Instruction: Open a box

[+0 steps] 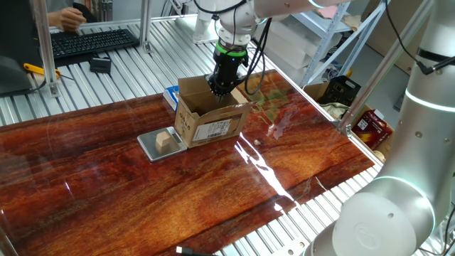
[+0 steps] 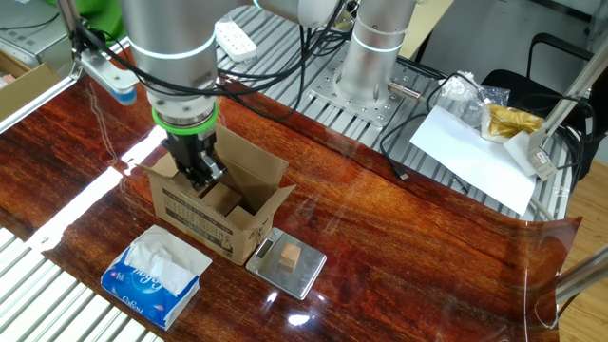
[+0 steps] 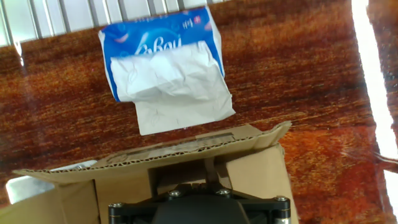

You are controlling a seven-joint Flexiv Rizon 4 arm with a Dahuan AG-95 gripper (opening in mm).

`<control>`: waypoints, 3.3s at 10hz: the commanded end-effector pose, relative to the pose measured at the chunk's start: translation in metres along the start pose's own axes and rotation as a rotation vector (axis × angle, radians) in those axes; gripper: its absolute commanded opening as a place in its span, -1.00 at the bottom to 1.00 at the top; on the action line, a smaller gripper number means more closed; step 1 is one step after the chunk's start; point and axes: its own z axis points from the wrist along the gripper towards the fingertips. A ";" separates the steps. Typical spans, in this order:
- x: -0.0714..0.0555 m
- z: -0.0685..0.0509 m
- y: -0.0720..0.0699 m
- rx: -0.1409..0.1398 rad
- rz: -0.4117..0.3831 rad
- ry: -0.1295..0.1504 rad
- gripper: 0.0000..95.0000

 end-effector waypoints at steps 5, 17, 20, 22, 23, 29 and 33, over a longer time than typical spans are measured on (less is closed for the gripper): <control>-0.006 0.016 -0.003 0.026 -0.024 -0.033 -1.00; -0.018 0.026 -0.013 0.252 -0.165 -0.126 -1.00; -0.018 0.024 -0.013 0.342 -0.209 -0.136 -1.00; -0.019 0.023 -0.014 0.337 -0.205 -0.137 -1.00; -0.019 0.021 -0.015 0.344 -0.210 -0.136 -1.00; -0.022 0.008 -0.019 0.359 -0.232 -0.129 -1.00; -0.023 -0.002 -0.023 0.377 -0.248 -0.124 -1.00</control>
